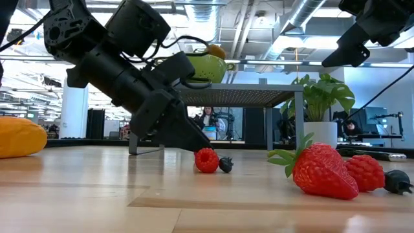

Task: Pick & Place Fruit
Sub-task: Put the red cherry into the green strainer bowl on the shelf

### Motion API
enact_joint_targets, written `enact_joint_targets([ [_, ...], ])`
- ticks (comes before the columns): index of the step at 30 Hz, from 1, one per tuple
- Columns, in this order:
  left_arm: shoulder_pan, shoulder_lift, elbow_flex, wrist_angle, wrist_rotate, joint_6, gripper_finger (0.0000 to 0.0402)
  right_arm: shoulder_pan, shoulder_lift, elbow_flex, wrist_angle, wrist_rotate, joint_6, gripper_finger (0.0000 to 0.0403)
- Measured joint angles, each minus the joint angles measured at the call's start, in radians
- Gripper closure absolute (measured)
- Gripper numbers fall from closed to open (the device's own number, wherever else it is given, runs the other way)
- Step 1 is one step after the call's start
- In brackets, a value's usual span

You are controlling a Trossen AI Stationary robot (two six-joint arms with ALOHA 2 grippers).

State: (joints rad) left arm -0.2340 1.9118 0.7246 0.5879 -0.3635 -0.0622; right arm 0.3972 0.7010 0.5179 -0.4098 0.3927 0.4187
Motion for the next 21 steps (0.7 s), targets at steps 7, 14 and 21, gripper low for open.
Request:
enact_joint_targets([
  [7, 0.0, 0.0, 0.0, -0.008, -0.003, -0.024, 0.0074, 0.0, 0.0, 0.0, 0.0, 0.0, 0.0, 0.0101],
  [14, 0.0, 0.0, 0.0, -0.033, -0.004, -0.05, 0.0074, 0.0, 0.0, 0.0, 0.0, 0.0, 0.0, 0.0101],
  [21, 0.0, 0.0, 0.0, -0.034, -0.004, -0.063, 0.008, 0.0, 0.0, 0.0, 0.0, 0.0, 0.0, 0.0101],
])
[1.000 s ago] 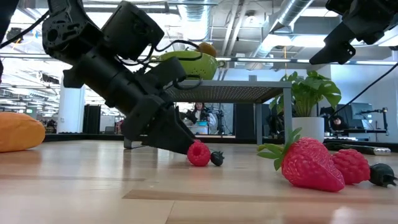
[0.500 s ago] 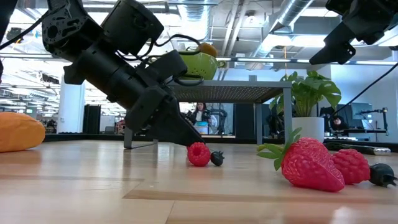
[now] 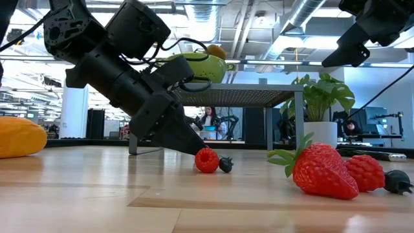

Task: Pick & Place Fruit
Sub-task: Put the red cherry into the green strainer bowl on the shelf

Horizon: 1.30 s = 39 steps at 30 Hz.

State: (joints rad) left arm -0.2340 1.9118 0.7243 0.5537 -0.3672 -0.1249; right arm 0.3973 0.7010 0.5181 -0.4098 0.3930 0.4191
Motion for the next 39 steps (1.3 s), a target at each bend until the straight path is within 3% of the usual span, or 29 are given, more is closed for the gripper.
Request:
enact_joint_targets([
  [29, 0.0, 0.026, 0.0, 0.009, 0.0, -0.015, 0.0258, 0.0, 0.0, 0.0, 0.0, 0.0, 0.0, 0.0101],
  [35, 0.0, 0.026, 0.0, 0.011, -0.001, -0.015, 0.0266, 0.0, 0.0, 0.0, 0.0, 0.0, 0.0, 0.0101],
  [39, 0.0, 0.026, 0.0, 0.012, 0.009, -0.037, 0.0235, 0.0, 0.0, 0.0, 0.0, 0.0, 0.0, 0.0101],
])
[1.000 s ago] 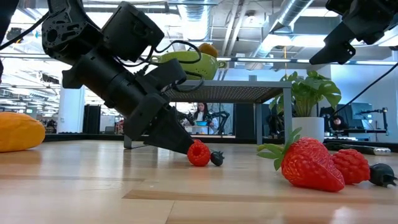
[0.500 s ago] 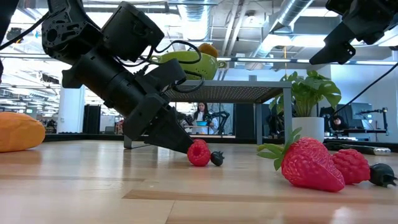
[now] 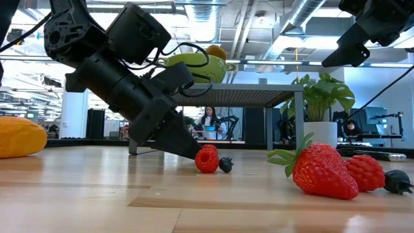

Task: Pick & Place Fruit
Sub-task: Put the red cherry into the green strainer bowl on the shelf

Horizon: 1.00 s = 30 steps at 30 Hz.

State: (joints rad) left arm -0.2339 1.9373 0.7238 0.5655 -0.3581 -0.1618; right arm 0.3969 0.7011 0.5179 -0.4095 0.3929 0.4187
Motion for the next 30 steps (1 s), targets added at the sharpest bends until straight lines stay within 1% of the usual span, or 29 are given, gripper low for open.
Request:
enact_joint_targets([
  [2, 0.0, 0.0, 0.0, 0.003, 0.017, -0.003, 0.0208, 0.0, 0.0, 0.0, 0.0, 0.0, 0.0, 0.0101],
  [7, 0.002, 0.0, 0.0, 0.011, 0.019, -0.036, 0.0138, 0.0, 0.0, 0.0, 0.0, 0.0, 0.0, 0.0101],
  [11, 0.006, 0.0, 0.0, 0.029, 0.017, -0.047, 0.0111, 0.0, 0.0, 0.0, 0.0, 0.0, 0.0, 0.0101],
  [18, 0.006, 0.0, 0.0, 0.038, 0.015, 0.049, 0.0114, 0.0, 0.0, 0.0, 0.0, 0.0, 0.0, 0.0101],
  [22, 0.006, 0.0, 0.0, 0.043, 0.015, 0.045, 0.0116, 0.0, 0.0, 0.0, 0.0, 0.0, 0.0, 0.0101],
  [26, 0.006, 0.0, 0.0, 0.056, 0.014, -0.013, 0.0116, 0.0, 0.0, 0.0, 0.0, 0.0, 0.0, 0.0101],
  [30, 0.006, 0.0, 0.0, 0.075, 0.013, -0.019, 0.0116, 0.0, 0.0, 0.0, 0.0, 0.0, 0.0, 0.0101],
])
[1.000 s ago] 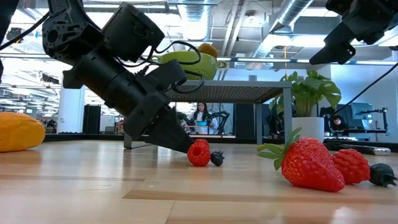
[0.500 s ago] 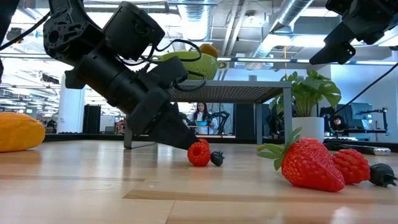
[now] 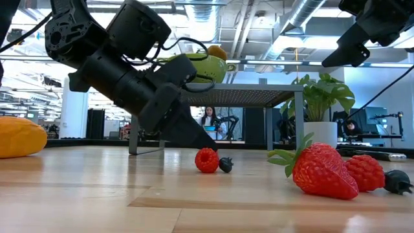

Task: Pick & Place Fruit
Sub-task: Put the red cherry into the green strainer bowl on the shelf

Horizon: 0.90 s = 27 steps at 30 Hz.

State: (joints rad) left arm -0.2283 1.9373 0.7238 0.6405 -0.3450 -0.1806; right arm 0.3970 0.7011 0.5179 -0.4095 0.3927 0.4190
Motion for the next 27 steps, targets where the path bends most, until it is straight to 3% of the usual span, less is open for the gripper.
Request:
enact_joint_targets([
  [18, -0.001, 0.0, 0.0, 0.018, -0.004, 0.143, 0.0117, 0.0, 0.0, 0.0, 0.0, 0.0, 0.0, 0.0101],
  [27, -0.065, -0.116, 0.0, 0.023, -0.071, 0.251, 0.0131, 0.0, 0.0, 0.0, 0.0, 0.0, 0.0, 0.0101],
])
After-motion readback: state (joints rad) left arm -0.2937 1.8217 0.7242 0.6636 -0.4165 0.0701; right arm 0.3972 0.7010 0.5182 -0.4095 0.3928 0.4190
